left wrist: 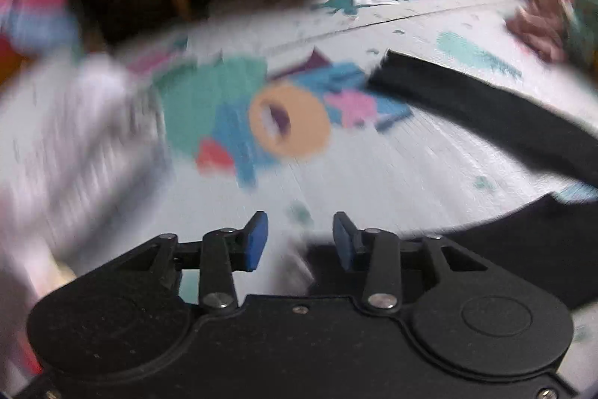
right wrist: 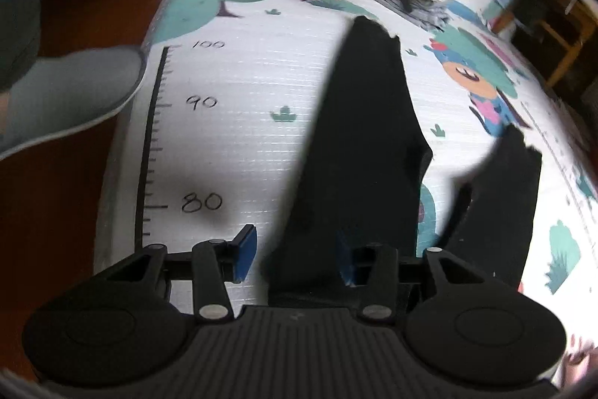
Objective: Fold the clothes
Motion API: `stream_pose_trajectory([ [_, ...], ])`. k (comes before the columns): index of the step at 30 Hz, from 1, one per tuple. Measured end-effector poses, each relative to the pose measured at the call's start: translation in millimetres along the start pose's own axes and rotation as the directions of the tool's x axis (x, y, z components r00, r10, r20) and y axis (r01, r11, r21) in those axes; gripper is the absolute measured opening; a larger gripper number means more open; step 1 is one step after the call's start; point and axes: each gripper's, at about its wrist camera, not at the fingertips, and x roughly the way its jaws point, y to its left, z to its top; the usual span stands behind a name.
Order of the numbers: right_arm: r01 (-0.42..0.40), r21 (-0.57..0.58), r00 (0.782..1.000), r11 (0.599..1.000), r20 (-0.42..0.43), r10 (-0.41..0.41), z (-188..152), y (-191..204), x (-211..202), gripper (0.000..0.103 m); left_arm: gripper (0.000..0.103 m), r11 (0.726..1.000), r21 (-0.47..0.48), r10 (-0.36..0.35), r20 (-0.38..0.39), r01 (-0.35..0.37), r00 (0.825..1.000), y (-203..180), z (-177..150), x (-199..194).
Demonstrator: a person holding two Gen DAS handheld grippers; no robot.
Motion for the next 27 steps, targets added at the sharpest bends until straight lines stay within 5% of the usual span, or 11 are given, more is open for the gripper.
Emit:
stream_pose_trajectory([
  [2, -0.031, 0.022, 0.999, 0.999, -0.030, 0.032, 0.0, 0.0, 6.8, 0.045, 0.032, 0.995, -0.096, -0.024, 0.005, 0.024, 1.000, -1.1, -23.5, -1.4],
  [5, -0.063, 0.119, 0.995, 0.991, -0.069, 0.071, -4.2, -7.6, 15.9, 0.045, 0.034, 1.000, -0.025, 0.016, -0.078, -0.018, 0.997, -11.8, -45.9, 23.5],
  [8, -0.056, 0.113, 0.995, 0.992, -0.072, 0.064, -2.4, -6.5, 14.1, 0.045, 0.033, 0.996, -0.084, 0.031, -0.048, -0.035, 0.998, -6.3, -46.7, 14.2],
  [13, -0.004, 0.097, 0.999, 0.995, -0.044, 0.008, -5.0, 0.6, -0.2, 0.036, 0.033, 0.993, 0.111, 0.042, -0.001, -0.042, 0.999, -22.4, -48.8, -19.7],
  [16, 0.036, 0.029, 0.998, 0.999, -0.056, -0.034, -8.1, 13.4, -6.5, 0.036, 0.033, 0.942, 0.326, 0.089, -0.020, -0.078, 0.996, -34.2, -63.8, -21.4],
  [19, 0.059, -0.007, 0.995, 0.998, -0.086, -0.059, -11.2, 21.1, -8.3, 0.036, 0.033, 0.902, 0.418, 0.134, -0.023, -0.112, 0.991, -33.9, -78.4, -19.6],
  [23, 0.081, -0.074, 0.990, 0.994, -0.110, -0.089, -10.6, 26.5, -8.5, 0.036, 0.033, 0.811, 0.571, 0.172, -0.019, -0.131, 0.985, -43.0, -93.6, -12.4],
  [27, 0.086, -0.102, 0.983, 0.991, -0.156, -0.102, -13.4, 21.1, 0.2, 0.036, 0.033, 0.761, 0.634, 0.179, 0.001, -0.139, 0.984, -51.3, -99.3, -9.3],
])
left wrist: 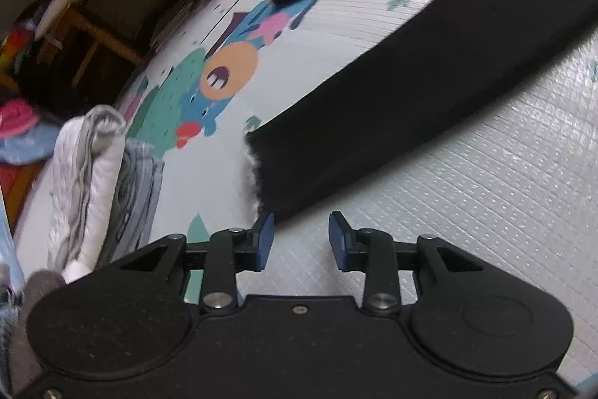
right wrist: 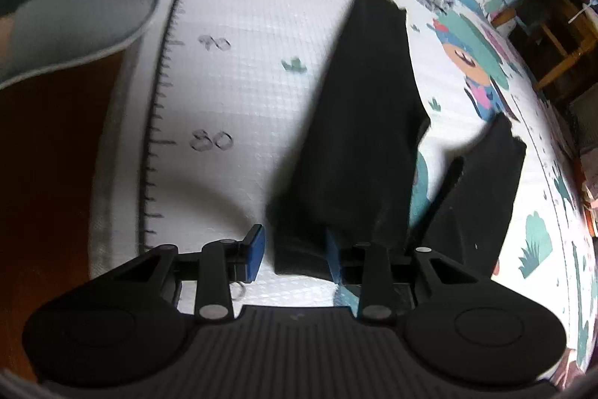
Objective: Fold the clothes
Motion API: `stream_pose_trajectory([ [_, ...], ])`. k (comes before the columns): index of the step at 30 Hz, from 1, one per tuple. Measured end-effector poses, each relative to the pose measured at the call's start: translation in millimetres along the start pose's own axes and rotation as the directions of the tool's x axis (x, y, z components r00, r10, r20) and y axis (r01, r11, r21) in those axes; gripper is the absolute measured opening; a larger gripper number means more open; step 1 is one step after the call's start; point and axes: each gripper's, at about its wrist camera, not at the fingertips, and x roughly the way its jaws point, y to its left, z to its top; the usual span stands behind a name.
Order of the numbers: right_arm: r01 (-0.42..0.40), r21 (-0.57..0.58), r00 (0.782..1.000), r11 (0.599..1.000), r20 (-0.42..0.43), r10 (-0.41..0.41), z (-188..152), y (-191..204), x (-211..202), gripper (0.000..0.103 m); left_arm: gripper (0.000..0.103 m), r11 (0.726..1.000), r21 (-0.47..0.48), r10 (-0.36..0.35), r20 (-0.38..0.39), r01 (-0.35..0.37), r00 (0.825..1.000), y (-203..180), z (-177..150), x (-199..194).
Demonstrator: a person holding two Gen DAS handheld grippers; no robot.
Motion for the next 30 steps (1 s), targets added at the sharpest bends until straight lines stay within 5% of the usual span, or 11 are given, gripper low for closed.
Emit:
stream_pose_trajectory([
  [6, 0.059, -0.165, 0.998, 0.985, 0.024, -0.056, -3.7, 17.6, 0.2, 0.037, 0.033, 0.986, 0.153, 0.067, 0.022, -0.069, 0.998, -8.8, -2.7, 0.0],
  [11, -0.012, -0.094, 1.000, 0.996, 0.014, 0.013, -2.3, 3.7, 2.3, 0.033, 0.033, 0.899, 0.421, 0.105, 0.051, -0.117, 0.993, -16.1, -9.5, 10.4],
  [15, -0.065, 0.026, 0.998, 0.998, 0.014, 0.064, 0.2, -12.9, 3.1, 0.025, 0.033, 0.801, 0.587, 0.098, 0.074, -0.122, 0.992, -14.0, -13.0, 18.5],
  [19, -0.131, 0.201, 0.991, 0.971, 0.020, 0.130, -3.0, -30.4, 6.3, 0.025, 0.033, 0.655, 0.750, 0.062, 0.069, -0.092, 0.996, -13.2, -21.8, 26.8],
  [23, -0.145, 0.237, 0.989, 0.961, 0.031, 0.142, -5.4, -33.0, 8.3, 0.025, 0.031, 0.592, 0.799, 0.043, 0.097, -0.104, 0.994, -15.5, -28.5, 29.9],
  [24, -0.143, 0.228, 0.990, 0.963, 0.031, 0.140, -5.6, -31.1, 8.6, 0.025, 0.029, 0.588, 0.801, 0.046, 0.104, -0.111, 0.994, -16.0, -29.5, 30.1],
  [27, -0.150, 0.202, 0.989, 0.968, 0.026, 0.148, -3.6, -30.3, 9.9, 0.025, 0.003, 0.597, 0.796, 0.048, 0.088, -0.099, 0.995, -17.9, -31.9, 31.9],
  [30, -0.169, 0.227, 0.986, 0.959, 0.038, 0.165, -3.7, -35.9, 7.6, 0.019, 0.001, 0.654, 0.752, 0.057, 0.059, -0.082, 0.997, -14.0, -22.0, 30.1],
])
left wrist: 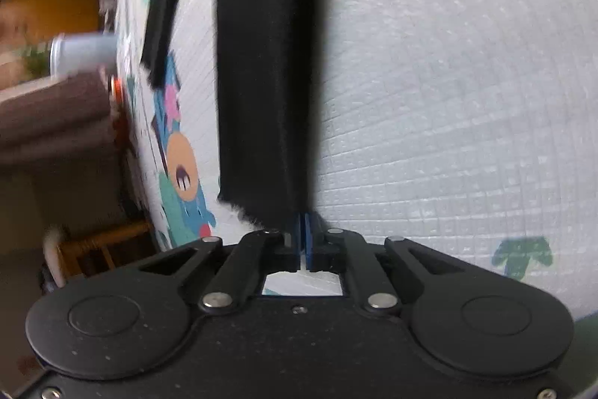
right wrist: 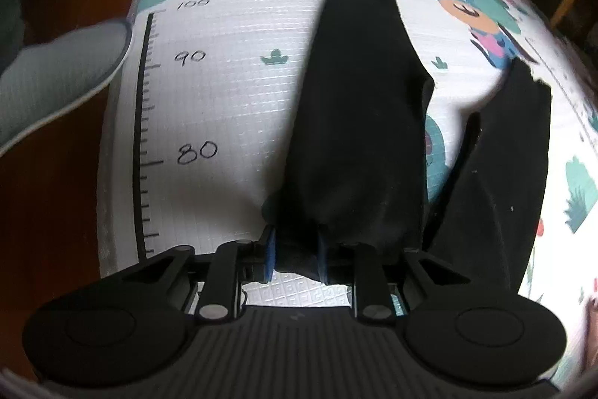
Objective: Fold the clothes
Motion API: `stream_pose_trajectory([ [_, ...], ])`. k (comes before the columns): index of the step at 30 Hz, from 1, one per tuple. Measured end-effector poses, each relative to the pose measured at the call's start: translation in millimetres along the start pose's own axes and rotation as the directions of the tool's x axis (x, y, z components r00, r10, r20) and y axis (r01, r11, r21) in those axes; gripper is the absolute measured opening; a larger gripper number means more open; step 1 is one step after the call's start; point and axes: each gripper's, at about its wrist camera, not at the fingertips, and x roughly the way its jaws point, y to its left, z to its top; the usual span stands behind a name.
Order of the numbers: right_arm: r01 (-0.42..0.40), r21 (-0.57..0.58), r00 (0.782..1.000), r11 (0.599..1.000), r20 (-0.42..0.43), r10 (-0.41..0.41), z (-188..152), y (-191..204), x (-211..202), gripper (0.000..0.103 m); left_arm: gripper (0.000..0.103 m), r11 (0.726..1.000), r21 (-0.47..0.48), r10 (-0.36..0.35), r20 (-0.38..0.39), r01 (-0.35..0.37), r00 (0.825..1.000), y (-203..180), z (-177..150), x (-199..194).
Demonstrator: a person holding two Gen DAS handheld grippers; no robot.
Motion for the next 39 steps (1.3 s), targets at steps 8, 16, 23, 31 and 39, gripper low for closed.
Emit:
stream_pose_trajectory([
  [8, -0.066, 0.177, 0.993, 0.982, 0.111, 0.047, -7.4, -26.9, -35.3, 0.018, 0.001, 0.988, -0.152, -0.037, -0.011, 0.035, 0.999, 53.2, 10.1, -16.2],
  [16, -0.135, 0.416, 0.972, 0.899, 0.231, 0.039, -17.4, -63.5, -64.8, 0.017, 0.001, 0.977, -0.183, -0.102, 0.035, 0.107, 0.994, 130.6, 34.0, -4.2],
  [23, -0.227, 0.637, 0.932, 0.736, 0.360, -0.024, -56.1, -98.3, -76.9, 0.017, 0.000, 0.972, -0.151, -0.173, 0.043, 0.177, 0.984, 219.8, 66.2, 28.5],
  [31, -0.318, 0.797, 0.888, 0.513, 0.440, -0.133, -115.5, -139.9, -68.7, 0.017, 0.000, 0.959, -0.160, -0.234, 0.008, 0.232, 0.972, 278.3, 99.8, 72.3],
  [39, -0.346, 0.862, 0.884, 0.370, 0.432, -0.180, -154.2, -158.5, -53.7, 0.017, 0.000, 0.946, -0.161, -0.290, -0.033, 0.281, 0.956, 298.0, 139.2, 105.1],
])
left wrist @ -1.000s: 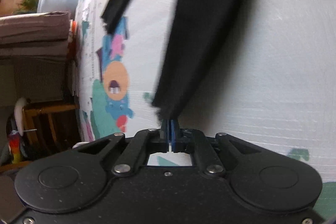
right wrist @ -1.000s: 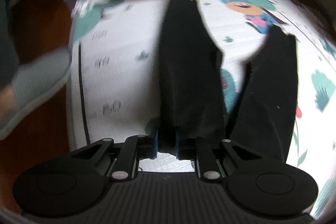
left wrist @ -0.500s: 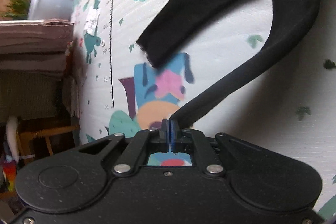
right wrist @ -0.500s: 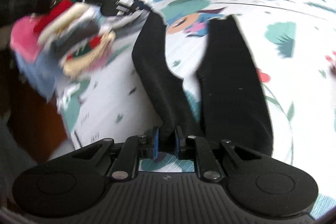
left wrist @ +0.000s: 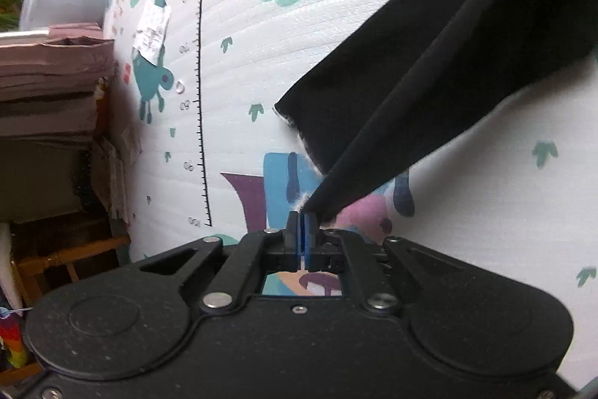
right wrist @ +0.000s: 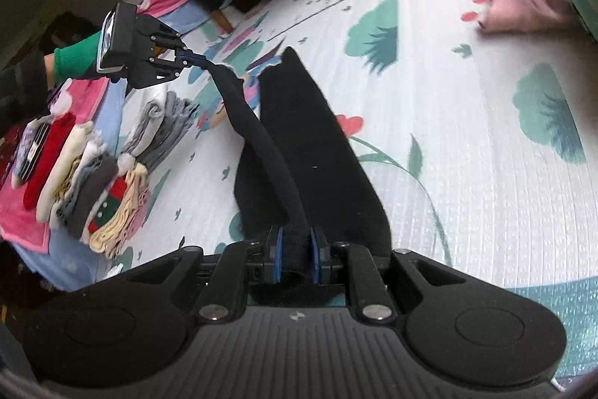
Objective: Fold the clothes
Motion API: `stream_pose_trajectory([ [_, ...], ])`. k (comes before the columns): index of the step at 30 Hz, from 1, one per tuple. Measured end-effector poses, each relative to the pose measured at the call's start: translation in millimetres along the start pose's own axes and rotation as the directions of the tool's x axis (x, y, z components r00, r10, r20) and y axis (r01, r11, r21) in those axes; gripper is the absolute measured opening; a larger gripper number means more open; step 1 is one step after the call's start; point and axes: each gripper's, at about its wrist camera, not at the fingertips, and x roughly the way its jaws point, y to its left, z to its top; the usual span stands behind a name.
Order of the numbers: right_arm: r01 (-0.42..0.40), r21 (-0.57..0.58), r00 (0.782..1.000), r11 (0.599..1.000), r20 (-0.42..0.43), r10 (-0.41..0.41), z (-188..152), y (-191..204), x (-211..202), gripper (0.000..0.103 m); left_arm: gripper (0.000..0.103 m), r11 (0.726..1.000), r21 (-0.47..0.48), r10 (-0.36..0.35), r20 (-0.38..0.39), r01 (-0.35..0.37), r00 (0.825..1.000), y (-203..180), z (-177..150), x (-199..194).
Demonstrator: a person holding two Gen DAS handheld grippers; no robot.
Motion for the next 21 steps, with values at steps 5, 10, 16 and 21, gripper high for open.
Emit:
stream_pose_trajectory([
  [5, 0.012, 0.071, 1.000, 0.997, 0.003, -0.012, 0.1, -15.1, 5.9, 0.017, 0.000, 0.996, -0.011, -0.089, -0.091, 0.088, 0.992, 23.4, 25.2, 11.1],
  [10, 0.038, 0.109, 0.999, 0.993, 0.000, -0.038, 0.5, -26.8, 6.5, 0.017, 0.000, 0.986, -0.049, -0.168, -0.143, 0.162, 0.975, 45.9, 50.8, 23.6],
  [16, 0.060, 0.150, 0.998, 0.987, -0.012, -0.058, -3.2, -37.9, 9.1, 0.017, 0.000, 0.981, -0.068, -0.193, -0.169, 0.184, 0.966, 49.3, 77.8, 46.7],
  [21, 0.078, 0.114, 0.997, 0.990, -0.028, -0.075, 0.1, -33.5, 13.1, 0.017, 0.000, 0.981, -0.079, -0.191, -0.186, 0.179, 0.964, 46.3, 88.7, 69.3],
])
